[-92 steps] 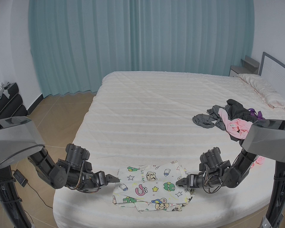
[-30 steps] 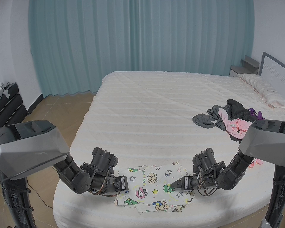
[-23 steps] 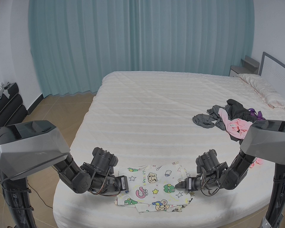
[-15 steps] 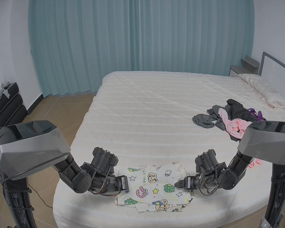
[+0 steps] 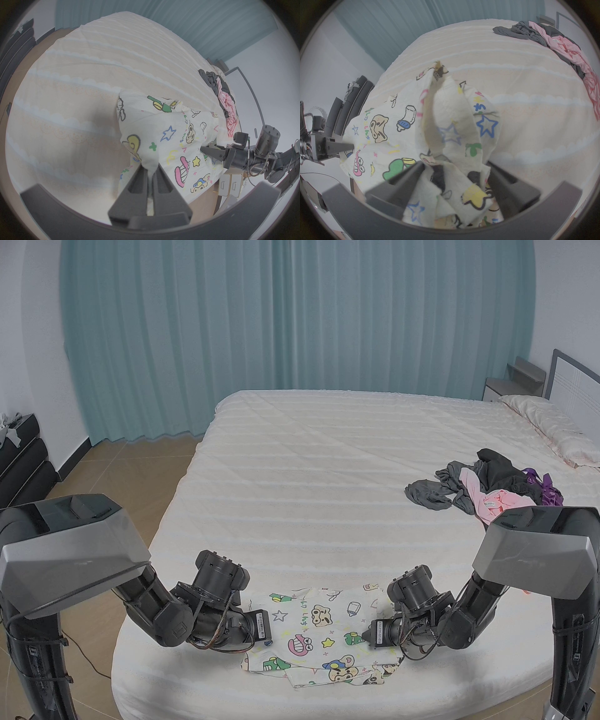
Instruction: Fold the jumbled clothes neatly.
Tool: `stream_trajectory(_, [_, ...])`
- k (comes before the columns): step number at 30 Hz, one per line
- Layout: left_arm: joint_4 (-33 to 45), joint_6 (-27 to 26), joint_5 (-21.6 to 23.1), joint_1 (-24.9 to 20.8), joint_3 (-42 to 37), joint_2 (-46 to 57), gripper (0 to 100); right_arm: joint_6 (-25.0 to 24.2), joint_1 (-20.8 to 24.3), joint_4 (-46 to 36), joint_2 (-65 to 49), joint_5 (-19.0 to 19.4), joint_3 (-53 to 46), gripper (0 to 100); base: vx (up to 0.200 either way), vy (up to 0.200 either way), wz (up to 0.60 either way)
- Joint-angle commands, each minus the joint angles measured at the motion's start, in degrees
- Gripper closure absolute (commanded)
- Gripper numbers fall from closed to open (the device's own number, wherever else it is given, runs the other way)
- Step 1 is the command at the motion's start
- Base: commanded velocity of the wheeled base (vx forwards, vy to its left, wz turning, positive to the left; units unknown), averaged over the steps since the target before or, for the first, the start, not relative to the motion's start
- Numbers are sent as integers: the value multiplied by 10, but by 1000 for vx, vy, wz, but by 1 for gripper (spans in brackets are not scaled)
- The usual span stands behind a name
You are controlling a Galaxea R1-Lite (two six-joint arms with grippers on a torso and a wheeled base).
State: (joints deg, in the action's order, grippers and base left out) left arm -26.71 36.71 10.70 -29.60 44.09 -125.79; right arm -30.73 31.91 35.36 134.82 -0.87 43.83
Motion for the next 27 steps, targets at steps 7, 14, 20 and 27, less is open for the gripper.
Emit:
stream_trajectory(7, [0, 1, -1, 0, 2, -2, 100, -9, -4, 76, 8, 13, -29, 100, 0, 0, 0])
stream_trajectory(14, [3, 4, -1, 0, 2, 1, 100, -35, -11, 93, -13, 36, -45, 100, 0, 0, 0])
stream_trajectory(20, [7, 6, -2, 0, 6, 3, 100, -42, -15, 91, -43, 60, -61, 100, 0, 0, 0])
stream_trajectory(27, [20, 6, -2, -1, 6, 3, 100, -50, -13, 90, -42, 61, -62, 100, 0, 0, 0])
